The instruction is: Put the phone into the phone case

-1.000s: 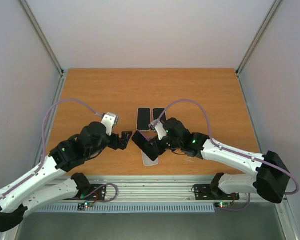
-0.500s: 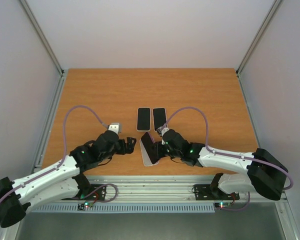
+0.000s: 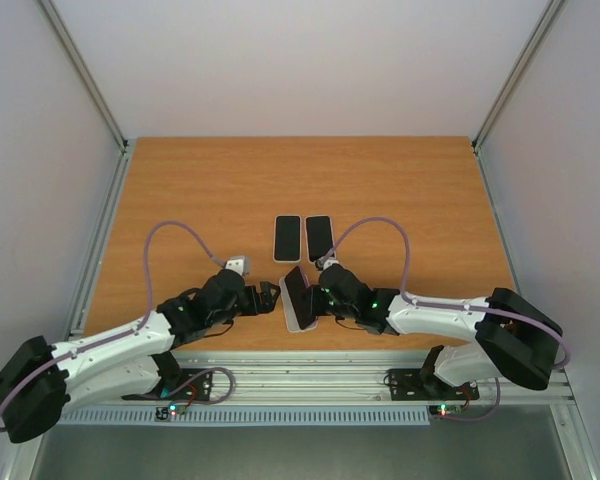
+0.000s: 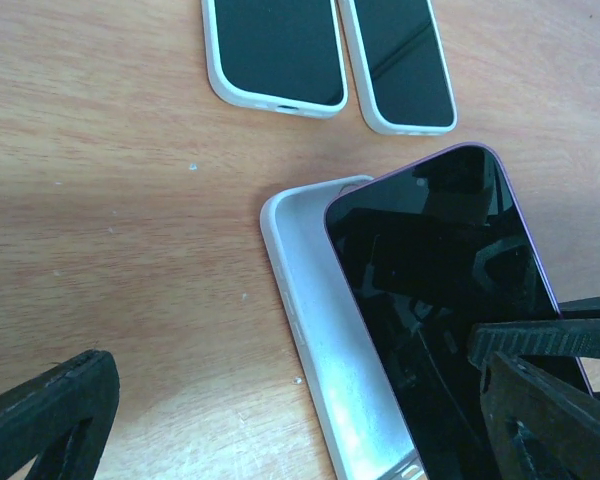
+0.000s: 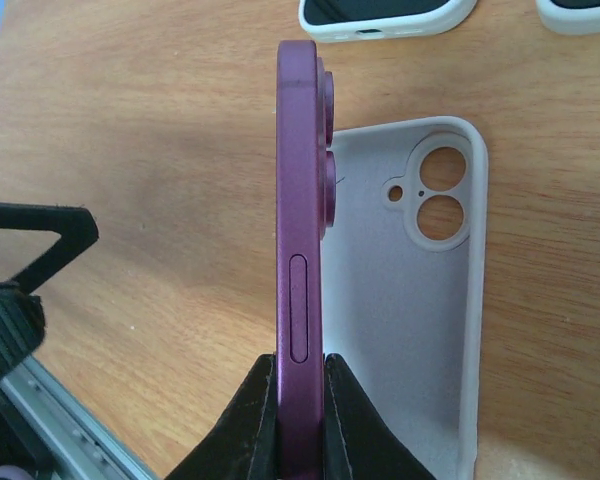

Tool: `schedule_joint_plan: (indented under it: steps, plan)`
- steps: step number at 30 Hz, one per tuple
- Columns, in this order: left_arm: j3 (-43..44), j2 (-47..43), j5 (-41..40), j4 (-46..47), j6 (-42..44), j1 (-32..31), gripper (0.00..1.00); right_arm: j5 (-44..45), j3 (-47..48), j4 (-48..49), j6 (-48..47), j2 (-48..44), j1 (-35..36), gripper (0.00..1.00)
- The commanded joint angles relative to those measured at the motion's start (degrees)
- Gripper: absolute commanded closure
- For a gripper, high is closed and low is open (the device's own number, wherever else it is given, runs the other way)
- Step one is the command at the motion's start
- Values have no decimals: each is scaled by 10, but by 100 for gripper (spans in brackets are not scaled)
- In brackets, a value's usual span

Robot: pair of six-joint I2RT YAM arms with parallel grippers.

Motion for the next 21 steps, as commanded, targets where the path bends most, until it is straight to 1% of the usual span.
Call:
schedule_joint_plan:
  steps: [1,5,7,9,14,16,21]
  plan:
    - [-8,43,15,91,-10,2,1,30,4,50,30,10,5,99]
    - [-17,90,50,153,-10,16,1,17,7,64,41,29,5,99]
    - [-22,113,99,185,-14,35,1,12,5,77,50,38,5,99]
    - [-31,130,125,216,-23,51,1,9,3,88,56,47,5,99]
    - [-33,151,132,231,-29,58,1,9,-3,110,66,66,5,99]
    - [-35,158,132,238,-34,60,1,-12,-2,119,68,75,5,99]
    - [-37,187,146,259,-42,60,2,-21,-9,153,82,98,5,99]
